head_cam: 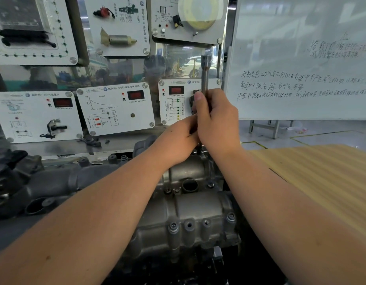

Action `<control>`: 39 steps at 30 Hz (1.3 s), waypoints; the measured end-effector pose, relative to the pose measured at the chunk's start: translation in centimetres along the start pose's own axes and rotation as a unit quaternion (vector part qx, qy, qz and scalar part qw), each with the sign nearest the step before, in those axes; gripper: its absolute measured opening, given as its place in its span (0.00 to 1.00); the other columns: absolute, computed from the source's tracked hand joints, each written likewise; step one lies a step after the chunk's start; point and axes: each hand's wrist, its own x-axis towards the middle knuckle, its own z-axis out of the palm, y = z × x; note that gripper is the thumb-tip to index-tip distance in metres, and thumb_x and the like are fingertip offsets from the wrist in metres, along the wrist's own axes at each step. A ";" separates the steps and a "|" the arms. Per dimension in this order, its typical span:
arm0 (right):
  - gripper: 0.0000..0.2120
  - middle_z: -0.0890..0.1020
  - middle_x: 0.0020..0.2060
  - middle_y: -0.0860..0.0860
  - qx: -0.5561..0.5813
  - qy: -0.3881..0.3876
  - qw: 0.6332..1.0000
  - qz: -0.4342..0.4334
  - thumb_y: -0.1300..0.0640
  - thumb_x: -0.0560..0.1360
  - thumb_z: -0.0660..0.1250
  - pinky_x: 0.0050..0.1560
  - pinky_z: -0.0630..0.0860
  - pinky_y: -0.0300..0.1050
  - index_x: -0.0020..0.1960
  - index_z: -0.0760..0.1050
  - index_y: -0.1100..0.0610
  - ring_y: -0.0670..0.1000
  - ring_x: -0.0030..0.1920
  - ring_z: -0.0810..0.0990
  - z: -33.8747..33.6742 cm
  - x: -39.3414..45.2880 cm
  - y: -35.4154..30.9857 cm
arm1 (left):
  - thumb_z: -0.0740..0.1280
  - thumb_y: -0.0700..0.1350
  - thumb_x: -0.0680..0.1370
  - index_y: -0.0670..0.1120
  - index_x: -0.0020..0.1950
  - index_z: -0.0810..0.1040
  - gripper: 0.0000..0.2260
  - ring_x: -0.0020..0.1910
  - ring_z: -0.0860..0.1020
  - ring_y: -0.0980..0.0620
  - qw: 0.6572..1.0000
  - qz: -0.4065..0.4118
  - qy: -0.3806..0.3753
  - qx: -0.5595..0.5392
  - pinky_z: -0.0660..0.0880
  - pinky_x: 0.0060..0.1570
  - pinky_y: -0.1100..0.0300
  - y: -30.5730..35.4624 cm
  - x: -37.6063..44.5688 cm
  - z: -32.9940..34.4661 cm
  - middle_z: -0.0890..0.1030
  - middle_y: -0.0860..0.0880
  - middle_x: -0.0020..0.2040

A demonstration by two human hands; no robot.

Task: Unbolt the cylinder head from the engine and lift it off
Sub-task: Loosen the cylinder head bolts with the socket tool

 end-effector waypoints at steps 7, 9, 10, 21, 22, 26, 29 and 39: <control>0.13 0.84 0.42 0.48 0.019 0.000 1.000 0.023 0.48 0.84 0.60 0.42 0.75 0.40 0.58 0.75 0.57 0.46 0.42 0.82 0.0 0.1 0.0 | 0.60 0.44 0.84 0.63 0.49 0.71 0.12 0.42 0.78 0.62 1.000 0.001 -0.012 0.017 0.72 0.36 0.69 0.1 0.0 -0.1 0.81 0.55 0.43; 0.11 0.85 0.42 0.48 0.029 0.001 0.999 0.021 0.47 0.82 0.64 0.40 0.74 0.36 0.57 0.70 0.54 0.45 0.43 0.82 -0.1 0.1 0.0 | 0.61 0.44 0.84 0.61 0.53 0.71 0.10 0.41 0.78 0.67 1.000 0.002 -0.013 0.021 0.70 0.35 0.73 0.0 0.1 0.0 0.80 0.58 0.43; 0.10 0.84 0.41 0.49 0.027 0.004 0.999 0.019 0.47 0.82 0.65 0.40 0.75 0.38 0.55 0.69 0.53 0.46 0.42 0.82 -0.1 0.1 0.0 | 0.61 0.44 0.83 0.58 0.55 0.72 0.08 0.42 0.78 0.67 1.000 0.000 -0.013 0.023 0.70 0.35 0.73 0.0 0.1 0.0 0.80 0.58 0.44; 0.12 0.82 0.39 0.43 0.022 0.010 1.000 0.013 0.48 0.83 0.61 0.42 0.76 0.39 0.58 0.75 0.55 0.41 0.42 0.81 0.0 0.0 -0.1 | 0.61 0.44 0.84 0.61 0.45 0.71 0.13 0.36 0.78 0.67 1.000 -0.013 -0.008 0.026 0.69 0.32 0.74 0.1 0.1 -0.1 0.80 0.56 0.39; 0.11 0.82 0.39 0.42 0.024 0.010 1.000 0.014 0.46 0.82 0.63 0.41 0.75 0.36 0.58 0.73 0.53 0.39 0.42 0.81 0.0 0.0 -0.1 | 0.61 0.44 0.84 0.61 0.45 0.71 0.13 0.35 0.77 0.68 1.000 -0.011 -0.008 0.028 0.68 0.32 0.75 0.1 0.1 -0.1 0.79 0.57 0.38; 0.10 0.83 0.40 0.49 0.015 0.014 1.000 0.006 0.49 0.83 0.63 0.43 0.77 0.49 0.52 0.73 0.56 0.48 0.41 0.82 0.0 0.1 0.1 | 0.62 0.44 0.83 0.56 0.53 0.73 0.06 0.42 0.79 0.63 0.999 -0.009 -0.008 0.036 0.71 0.34 0.71 -0.1 0.2 0.1 0.81 0.56 0.43; 0.13 0.83 0.40 0.48 0.004 0.006 1.000 0.001 0.50 0.85 0.58 0.43 0.78 0.49 0.55 0.77 0.58 0.49 0.41 0.81 0.1 0.1 0.0 | 0.59 0.46 0.85 0.54 0.53 0.75 0.06 0.41 0.80 0.54 0.999 -0.018 -0.010 0.042 0.75 0.39 0.59 -0.3 0.3 0.2 0.83 0.49 0.44; 0.10 0.84 0.40 0.49 0.017 0.016 1.000 0.006 0.49 0.83 0.62 0.42 0.78 0.47 0.53 0.72 0.56 0.48 0.40 0.82 0.0 0.0 0.0 | 0.61 0.44 0.83 0.53 0.52 0.75 0.05 0.39 0.78 0.64 0.999 -0.014 -0.004 0.035 0.71 0.34 0.71 -0.1 0.3 0.2 0.81 0.52 0.42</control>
